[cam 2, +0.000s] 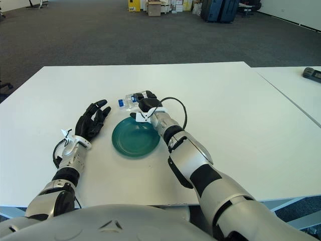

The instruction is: Put the bottle into the plate.

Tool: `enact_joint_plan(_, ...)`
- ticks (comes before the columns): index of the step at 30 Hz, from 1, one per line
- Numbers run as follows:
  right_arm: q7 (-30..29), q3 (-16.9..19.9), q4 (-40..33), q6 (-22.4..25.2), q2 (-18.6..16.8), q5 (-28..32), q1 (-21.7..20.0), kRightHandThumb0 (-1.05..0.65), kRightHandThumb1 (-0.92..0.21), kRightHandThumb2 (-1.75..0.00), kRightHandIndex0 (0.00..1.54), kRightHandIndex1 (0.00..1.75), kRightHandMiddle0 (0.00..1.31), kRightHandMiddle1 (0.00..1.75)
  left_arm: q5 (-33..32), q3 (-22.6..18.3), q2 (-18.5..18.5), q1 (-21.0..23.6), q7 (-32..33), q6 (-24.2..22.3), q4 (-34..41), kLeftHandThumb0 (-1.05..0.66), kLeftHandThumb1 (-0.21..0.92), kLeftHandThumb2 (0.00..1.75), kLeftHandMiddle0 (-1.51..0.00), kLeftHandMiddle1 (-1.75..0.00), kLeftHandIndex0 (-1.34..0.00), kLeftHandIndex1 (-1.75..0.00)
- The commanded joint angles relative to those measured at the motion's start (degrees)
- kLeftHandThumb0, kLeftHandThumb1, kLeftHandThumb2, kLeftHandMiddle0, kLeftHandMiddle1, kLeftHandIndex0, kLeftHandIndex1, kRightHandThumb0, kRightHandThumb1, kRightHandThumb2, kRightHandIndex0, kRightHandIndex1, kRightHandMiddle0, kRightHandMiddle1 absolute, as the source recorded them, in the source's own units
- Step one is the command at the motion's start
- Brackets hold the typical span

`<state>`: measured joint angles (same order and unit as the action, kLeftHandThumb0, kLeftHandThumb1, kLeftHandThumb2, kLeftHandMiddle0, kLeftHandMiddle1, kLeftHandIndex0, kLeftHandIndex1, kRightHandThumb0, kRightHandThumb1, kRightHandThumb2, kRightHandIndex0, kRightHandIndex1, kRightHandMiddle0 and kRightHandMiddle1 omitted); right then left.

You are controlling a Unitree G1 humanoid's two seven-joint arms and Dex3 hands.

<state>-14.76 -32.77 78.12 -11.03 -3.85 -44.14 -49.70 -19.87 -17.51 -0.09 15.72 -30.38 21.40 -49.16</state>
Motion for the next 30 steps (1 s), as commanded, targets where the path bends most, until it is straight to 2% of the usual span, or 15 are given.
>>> enact_joint_plan(1, 0.09, -3.09, 1.16, 0.68, 1.49, -3.06, -1.68, -0.9, -0.92, -0.94, 0.37, 1.09, 0.03, 1.36, -0.32, -0.05, 0.42, -1.33, 0.08, -1.63, -0.89, -0.47, 0.78, 0.88, -0.54, -0.52, -0.26, -0.96)
enact_joint_plan(4, -4.08, -5.65, 0.63, -0.28, 2.98, -5.4, -2.84, -0.88, -0.92, -0.91, 0.4, 1.52, 0.06, 1.53, -0.55, -0.22, 0.52, -1.15, -0.04, -1.89, -1.09, -0.48, 0.78, 0.86, -0.55, -0.53, -0.26, -0.97)
enact_joint_plan(5, -5.36, -6.34, 0.52, -0.54, 3.31, -6.01, -2.97, -0.87, -0.92, -0.89, 0.44, 1.6, 0.07, 1.57, -0.63, -0.28, 0.59, -1.05, -0.09, -1.99, -1.19, -0.49, 0.78, 0.85, -0.55, -0.54, -0.26, -0.97)
enact_joint_plan(8, -13.15, -9.67, -0.17, -1.45, 5.24, -9.38, -3.29, -0.84, -0.92, -0.79, 0.55, 1.7, 0.1, 1.66, -0.87, -0.44, 0.68, -0.79, -0.11, -2.41, -1.49, -0.49, 0.78, 0.84, -0.55, -0.57, -0.26, -0.97)
enact_joint_plan(10, -16.49, -10.99, -0.33, -1.47, 6.08, -10.67, -3.32, -0.82, -0.92, -0.75, 0.59, 1.72, 0.11, 1.69, -0.99, -0.51, 0.74, -0.61, -0.14, -2.67, -1.67, -0.49, 0.78, 0.83, -0.55, -0.58, -0.26, -0.97)
enact_joint_plan(12, -19.71, -11.69, -0.63, -1.68, 7.28, -11.31, -3.17, -0.74, -0.92, -0.64, 0.68, 1.73, 0.19, 1.72, -1.09, -0.53, 0.76, -0.43, -0.15, -2.98, -1.75, -0.49, 0.77, 0.83, -0.55, -0.6, -0.26, -0.97)
enact_joint_plan(14, -22.72, -11.61, -1.05, -2.19, 8.38, -11.14, -3.03, -0.55, -0.68, -0.88, 0.87, 1.74, 0.35, 1.73, -1.06, -0.48, 0.84, -0.11, -0.13, -3.19, -2.01, -0.49, 0.77, 0.83, -0.55, -0.63, -0.27, -0.97)
enact_joint_plan(17, -24.19, -11.5, -2.19, -4.01, 9.6, -10.8, -3.84, -0.48, -0.52, -1.07, 1.01, 1.74, 0.46, 1.74, -0.88, -0.37, 1.07, 0.33, 0.06, -3.22, -2.54, -0.49, 0.76, 0.83, -0.55, -0.65, -0.27, -0.97)
enact_joint_plan(19, -24.42, -11.53, -2.64, -4.78, 10.01, -10.67, -4.15, -0.46, -0.47, -1.12, 1.06, 1.75, 0.49, 1.74, -0.86, -0.4, 1.25, 0.61, 0.07, -3.19, -2.98, -0.49, 0.76, 0.83, -0.55, -0.66, -0.28, -0.97)
enact_joint_plan(23, -24.48, -11.66, -8.83, -10.8, 15.13, -11.05, -5.45, -0.44, -0.43, -1.17, 1.12, 1.75, 0.52, 1.75, -0.78, -0.44, 1.58, 1.19, -0.01, -3.07, -3.98, -0.49, 0.76, 0.83, -0.54, -0.67, -0.28, -0.98)
enact_joint_plan(25, -24.46, -11.79, -10.9, -12.29, 17.0, -11.51, -5.84, -0.44, -0.42, -1.18, 1.13, 1.75, 0.52, 1.75, -0.77, -0.49, 1.78, 1.51, -0.13, -2.95, -4.57, -0.5, 0.76, 0.82, -0.54, -0.67, -0.27, -0.98)
enact_joint_plan(30, -25.13, -12.23, -13.34, -11.24, 18.85, -12.9, -5.87, -0.44, -0.42, -1.18, 1.15, 1.75, 0.52, 1.75, -0.84, -0.63, 2.17, 2.06, -0.62, -2.64, -5.75, -0.51, 0.78, 0.78, -0.53, -0.69, -0.27, -0.98)
